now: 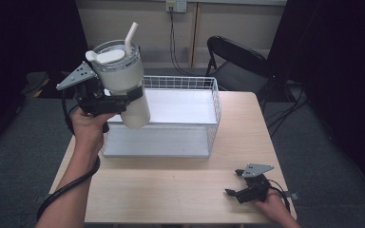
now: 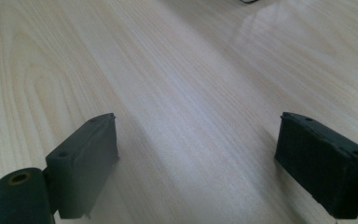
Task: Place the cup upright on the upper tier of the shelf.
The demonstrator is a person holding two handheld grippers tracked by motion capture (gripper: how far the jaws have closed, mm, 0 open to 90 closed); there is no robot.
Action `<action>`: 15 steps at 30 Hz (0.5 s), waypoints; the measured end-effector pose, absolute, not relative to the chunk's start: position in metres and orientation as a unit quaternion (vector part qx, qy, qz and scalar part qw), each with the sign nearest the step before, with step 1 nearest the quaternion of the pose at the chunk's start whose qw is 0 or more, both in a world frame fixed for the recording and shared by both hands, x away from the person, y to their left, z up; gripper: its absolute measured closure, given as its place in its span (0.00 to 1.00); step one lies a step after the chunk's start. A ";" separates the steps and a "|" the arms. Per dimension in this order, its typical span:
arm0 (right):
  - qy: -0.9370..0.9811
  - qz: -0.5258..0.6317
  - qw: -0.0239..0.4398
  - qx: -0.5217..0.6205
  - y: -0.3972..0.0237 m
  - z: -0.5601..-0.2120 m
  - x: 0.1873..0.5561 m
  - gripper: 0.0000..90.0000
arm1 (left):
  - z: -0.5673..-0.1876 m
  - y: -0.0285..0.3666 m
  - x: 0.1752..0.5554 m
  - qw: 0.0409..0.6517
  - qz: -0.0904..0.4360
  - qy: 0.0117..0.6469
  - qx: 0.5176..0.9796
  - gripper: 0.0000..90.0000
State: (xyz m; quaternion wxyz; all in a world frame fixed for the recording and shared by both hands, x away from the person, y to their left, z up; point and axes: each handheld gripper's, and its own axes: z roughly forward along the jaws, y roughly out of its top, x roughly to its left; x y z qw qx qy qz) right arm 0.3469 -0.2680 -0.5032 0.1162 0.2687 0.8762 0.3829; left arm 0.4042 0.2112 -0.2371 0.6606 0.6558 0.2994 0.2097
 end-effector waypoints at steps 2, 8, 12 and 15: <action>0.876 0.383 0.116 0.269 -0.268 -0.503 0.347 0.14 | -0.236 0.211 0.407 0.658 0.213 0.298 0.658 0.09; 0.876 0.383 0.116 0.268 -0.268 -0.503 0.347 0.14 | -0.234 0.209 0.416 0.660 0.216 0.301 0.654 0.09; 0.876 0.383 0.116 0.268 -0.268 -0.503 0.347 0.14 | -0.234 0.209 0.421 0.660 0.217 0.306 0.651 0.09; 0.876 0.383 0.116 0.269 -0.268 -0.503 0.347 0.14 | -0.234 0.209 0.424 0.659 0.219 0.311 0.649 0.09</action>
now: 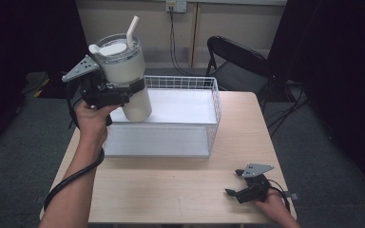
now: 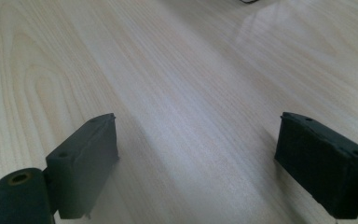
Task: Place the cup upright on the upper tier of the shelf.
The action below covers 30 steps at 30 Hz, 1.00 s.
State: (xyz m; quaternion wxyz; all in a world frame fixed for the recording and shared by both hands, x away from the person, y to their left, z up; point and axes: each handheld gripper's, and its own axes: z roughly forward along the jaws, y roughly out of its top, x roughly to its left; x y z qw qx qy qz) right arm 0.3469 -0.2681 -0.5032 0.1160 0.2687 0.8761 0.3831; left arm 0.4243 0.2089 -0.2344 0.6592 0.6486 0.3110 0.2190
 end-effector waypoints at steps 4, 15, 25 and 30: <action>0.876 0.383 0.116 0.268 -0.268 -0.503 0.347 0.14 | -0.232 0.209 0.429 0.654 0.226 0.312 0.650 0.09; 0.876 0.383 0.116 0.269 -0.268 -0.503 0.347 0.14 | -0.237 0.209 0.442 0.647 0.234 0.330 0.646 0.09; 0.876 0.384 0.115 0.268 -0.268 -0.503 0.347 0.14 | -0.241 0.209 0.456 0.640 0.245 0.339 0.645 0.09; 0.876 0.384 0.115 0.268 -0.268 -0.503 0.347 0.14 | -0.244 0.208 0.460 0.639 0.249 0.345 0.640 0.09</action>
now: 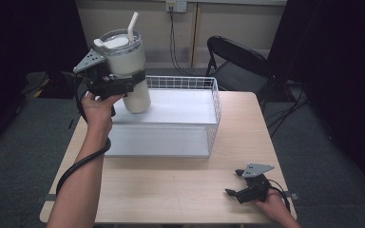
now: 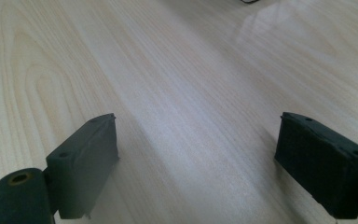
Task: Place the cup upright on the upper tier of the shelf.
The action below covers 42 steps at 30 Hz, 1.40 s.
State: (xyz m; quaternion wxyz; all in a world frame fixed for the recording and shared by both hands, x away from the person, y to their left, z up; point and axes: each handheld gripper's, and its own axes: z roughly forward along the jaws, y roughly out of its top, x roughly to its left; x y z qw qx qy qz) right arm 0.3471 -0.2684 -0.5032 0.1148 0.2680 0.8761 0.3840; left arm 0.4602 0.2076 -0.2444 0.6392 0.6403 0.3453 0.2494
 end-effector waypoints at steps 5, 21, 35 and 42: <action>0.876 0.384 0.115 0.268 -0.268 -0.503 0.347 0.14 | -0.249 0.207 0.463 0.635 0.253 0.351 0.640 0.09; 0.876 0.384 0.115 0.268 -0.268 -0.503 0.347 0.14 | -0.260 0.203 0.470 0.616 0.268 0.368 0.643 0.09; 0.876 0.384 0.115 0.268 -0.268 -0.503 0.347 0.14 | -0.268 0.200 0.472 0.614 0.280 0.377 0.634 0.09; 0.876 0.383 0.116 0.267 -0.268 -0.503 0.347 0.14 | -0.269 0.196 0.470 0.612 0.290 0.367 0.638 0.09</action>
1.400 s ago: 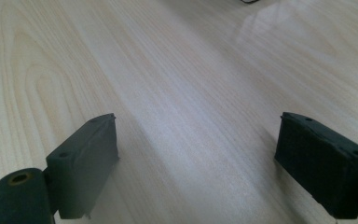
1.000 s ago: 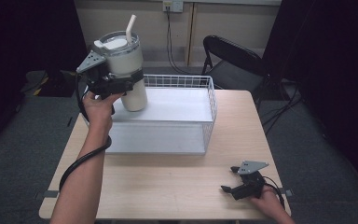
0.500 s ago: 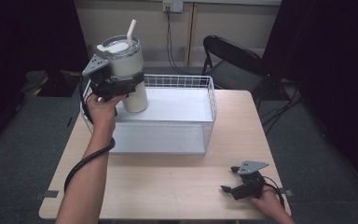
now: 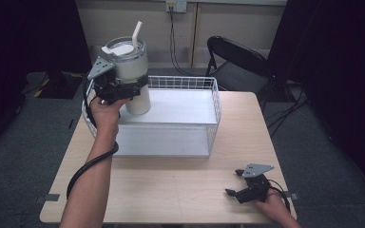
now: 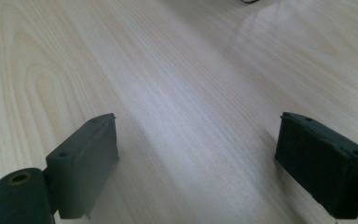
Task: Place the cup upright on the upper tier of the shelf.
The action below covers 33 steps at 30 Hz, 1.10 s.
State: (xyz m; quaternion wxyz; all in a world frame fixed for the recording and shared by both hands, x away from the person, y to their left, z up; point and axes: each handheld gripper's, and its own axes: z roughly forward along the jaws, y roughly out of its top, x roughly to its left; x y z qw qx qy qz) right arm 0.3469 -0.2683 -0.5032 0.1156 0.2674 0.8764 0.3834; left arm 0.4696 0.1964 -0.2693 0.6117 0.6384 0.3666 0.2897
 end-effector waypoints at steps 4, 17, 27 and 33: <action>0.877 0.383 0.115 0.267 -0.268 -0.503 0.347 0.14 | -0.269 0.195 0.469 0.609 0.294 0.364 0.640 0.09; 0.877 0.383 0.115 0.267 -0.268 -0.503 0.346 0.14 | -0.270 0.191 0.466 0.594 0.305 0.355 0.655 0.09; 0.877 0.383 0.115 0.267 -0.269 -0.503 0.346 0.14 | -0.268 0.191 0.465 0.580 0.308 0.352 0.667 0.10; 0.877 0.383 0.115 0.267 -0.269 -0.503 0.346 0.14 | -0.267 0.191 0.465 0.574 0.306 0.354 0.672 0.10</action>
